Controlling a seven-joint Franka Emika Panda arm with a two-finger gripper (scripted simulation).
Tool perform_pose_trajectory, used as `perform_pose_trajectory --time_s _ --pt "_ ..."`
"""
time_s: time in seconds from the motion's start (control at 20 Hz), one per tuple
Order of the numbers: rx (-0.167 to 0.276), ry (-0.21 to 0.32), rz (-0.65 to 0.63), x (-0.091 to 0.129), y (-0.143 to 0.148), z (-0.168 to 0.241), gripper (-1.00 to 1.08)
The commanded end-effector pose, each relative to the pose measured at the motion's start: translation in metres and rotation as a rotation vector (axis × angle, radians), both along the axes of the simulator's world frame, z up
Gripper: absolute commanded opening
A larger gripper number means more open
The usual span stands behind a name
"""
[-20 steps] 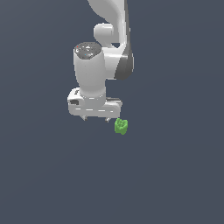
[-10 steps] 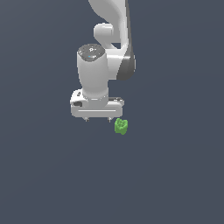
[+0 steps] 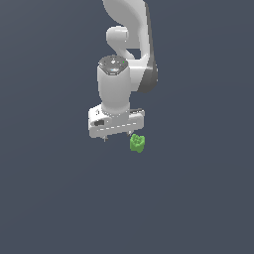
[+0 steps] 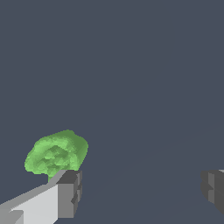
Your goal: Pick up the object and move it to a goal position.
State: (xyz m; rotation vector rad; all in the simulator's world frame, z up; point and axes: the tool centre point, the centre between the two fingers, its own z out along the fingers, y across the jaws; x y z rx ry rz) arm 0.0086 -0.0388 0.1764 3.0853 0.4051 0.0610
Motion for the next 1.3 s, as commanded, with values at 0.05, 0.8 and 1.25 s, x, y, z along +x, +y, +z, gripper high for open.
perform_pose_trajectory --time_s 0.05,0.8,1.25 --pt "-0.002 0.008 0.113 -0.004 0.01 -0.007 1.0" --pt "-0.005 0.037 0.603 -0.023 0.054 -0.032 1.0" --pt "-0.002 0.047 0.863 -0.035 0.077 -0.044 1.0"
